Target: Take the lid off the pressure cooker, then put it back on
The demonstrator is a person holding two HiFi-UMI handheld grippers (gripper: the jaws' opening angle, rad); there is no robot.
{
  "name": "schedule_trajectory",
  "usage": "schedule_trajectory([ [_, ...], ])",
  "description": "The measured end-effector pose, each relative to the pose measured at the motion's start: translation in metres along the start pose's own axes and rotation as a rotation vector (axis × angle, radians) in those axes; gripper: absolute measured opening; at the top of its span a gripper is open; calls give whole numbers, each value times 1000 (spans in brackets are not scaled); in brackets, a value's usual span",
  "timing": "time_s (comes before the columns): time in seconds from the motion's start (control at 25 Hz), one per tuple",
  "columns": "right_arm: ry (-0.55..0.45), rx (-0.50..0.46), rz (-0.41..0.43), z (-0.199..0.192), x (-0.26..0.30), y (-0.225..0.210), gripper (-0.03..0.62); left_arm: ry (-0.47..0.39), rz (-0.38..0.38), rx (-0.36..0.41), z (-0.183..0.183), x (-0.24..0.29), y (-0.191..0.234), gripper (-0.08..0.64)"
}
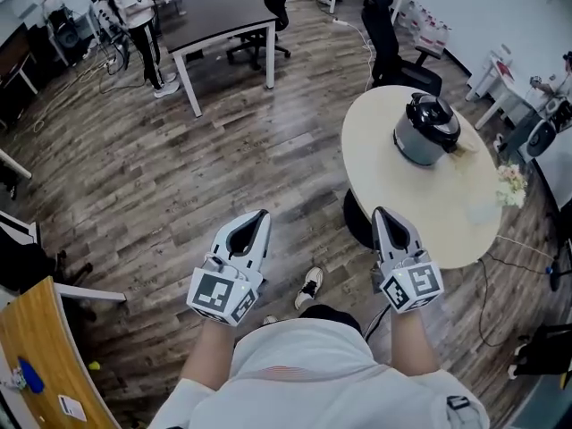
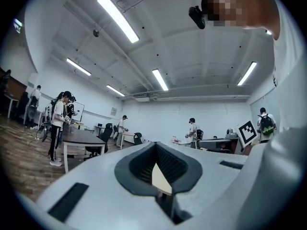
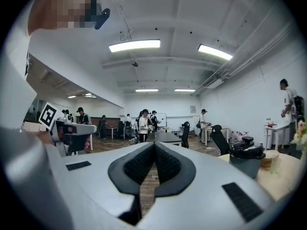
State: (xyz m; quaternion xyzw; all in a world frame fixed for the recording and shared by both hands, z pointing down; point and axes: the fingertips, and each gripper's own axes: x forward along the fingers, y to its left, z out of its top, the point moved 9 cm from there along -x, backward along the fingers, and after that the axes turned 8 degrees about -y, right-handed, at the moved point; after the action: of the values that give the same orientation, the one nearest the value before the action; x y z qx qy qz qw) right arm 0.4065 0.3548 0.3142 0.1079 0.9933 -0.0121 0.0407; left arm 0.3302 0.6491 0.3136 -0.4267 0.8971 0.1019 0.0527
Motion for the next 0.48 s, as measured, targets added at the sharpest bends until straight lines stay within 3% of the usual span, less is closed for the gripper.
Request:
schedule_trajectory([
  [0.24, -27, -10, 19, 2, 69, -93, 2, 27, -45, 31, -12, 128, 16, 5],
  [0.48, -42, 20, -100, -1, 94, -222, 2, 34, -162, 61, -23, 271, -1, 5],
])
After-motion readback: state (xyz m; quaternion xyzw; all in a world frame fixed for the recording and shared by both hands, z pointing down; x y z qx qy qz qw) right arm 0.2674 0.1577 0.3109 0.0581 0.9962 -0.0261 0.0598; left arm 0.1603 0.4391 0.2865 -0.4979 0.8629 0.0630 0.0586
